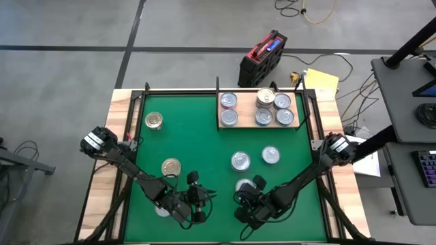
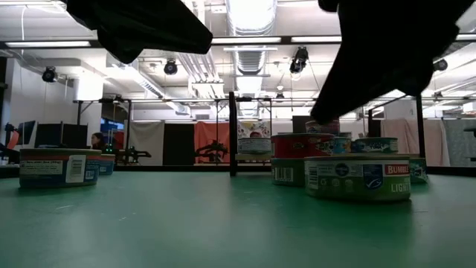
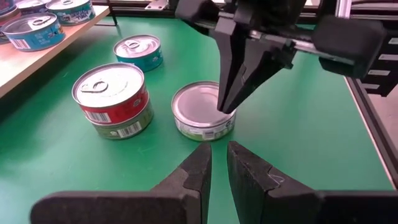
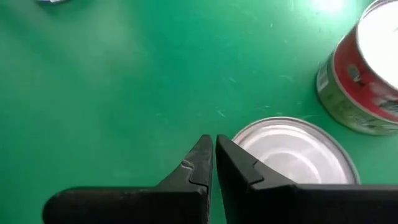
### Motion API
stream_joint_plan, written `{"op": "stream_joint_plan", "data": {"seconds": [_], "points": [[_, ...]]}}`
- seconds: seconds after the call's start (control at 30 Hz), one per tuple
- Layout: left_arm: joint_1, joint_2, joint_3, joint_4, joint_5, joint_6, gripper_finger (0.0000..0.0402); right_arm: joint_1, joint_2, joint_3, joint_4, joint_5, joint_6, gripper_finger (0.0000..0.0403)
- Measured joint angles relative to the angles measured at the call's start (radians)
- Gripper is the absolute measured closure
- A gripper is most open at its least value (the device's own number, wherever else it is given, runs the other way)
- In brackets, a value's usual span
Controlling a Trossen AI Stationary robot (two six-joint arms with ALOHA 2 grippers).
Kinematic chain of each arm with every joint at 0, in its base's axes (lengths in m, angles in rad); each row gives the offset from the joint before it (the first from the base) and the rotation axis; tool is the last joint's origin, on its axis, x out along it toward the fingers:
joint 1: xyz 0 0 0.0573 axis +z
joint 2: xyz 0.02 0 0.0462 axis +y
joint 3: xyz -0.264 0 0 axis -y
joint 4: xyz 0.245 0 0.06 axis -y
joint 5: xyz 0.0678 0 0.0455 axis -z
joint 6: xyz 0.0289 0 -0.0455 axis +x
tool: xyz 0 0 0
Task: Stack canned seafood by type on shelf
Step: Stack the green tuna can on top of the green tuna can on the shelf
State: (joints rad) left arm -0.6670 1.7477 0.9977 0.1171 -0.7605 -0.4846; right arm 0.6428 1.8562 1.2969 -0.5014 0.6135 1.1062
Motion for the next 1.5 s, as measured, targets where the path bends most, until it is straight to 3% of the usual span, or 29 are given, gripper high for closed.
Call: {"op": "stream_joint_plan", "data": {"seconds": [0.2, 0.4, 0.5, 0.9, 1.2, 1.33, 1.43, 1.5], "points": [[0.0, 0.0, 0.0, 0.016, 0.008, -0.003, 0.0365, 0.024, -0.056, 0.007, -0.17, -0.006, 0.094, 0.039], [0.001, 0.043, 0.0, 0.094, 0.015, 0.013, 0.0365, 0.047, -0.091, 0.006, -0.524, -0.044, 0.353, 0.039], [0.003, 0.081, 0.003, 0.159, 0.014, 0.08, 0.0365, 0.056, -0.091, -0.009, -0.578, -0.091, 0.434, 0.0391], [0.011, 0.164, 0.098, 0.188, 0.01, 0.238, 0.0365, 0.029, -0.089, -0.17, -0.298, -0.08, 0.401, 0.0391], [0.011, 0.165, 0.099, 0.149, 0.01, 0.204, 0.0365, 0.015, -0.088, -0.225, 0.003, -0.082, 0.289, 0.0391], [0.008, 0.151, 0.098, 0.143, 0.011, 0.174, 0.0365, 0.013, -0.087, -0.215, 0.026, -0.078, 0.273, 0.0391], [0.009, 0.124, 0.098, 0.122, 0.091, 0.112, 0.0365, 0.014, -0.096, -0.211, -0.029, -0.079, 0.293, 0.0391], [0.015, 0.107, 0.098, 0.115, 0.267, 0.095, 0.0366, 0.016, -0.113, -0.212, -0.063, -0.094, 0.289, 0.0391]]}}
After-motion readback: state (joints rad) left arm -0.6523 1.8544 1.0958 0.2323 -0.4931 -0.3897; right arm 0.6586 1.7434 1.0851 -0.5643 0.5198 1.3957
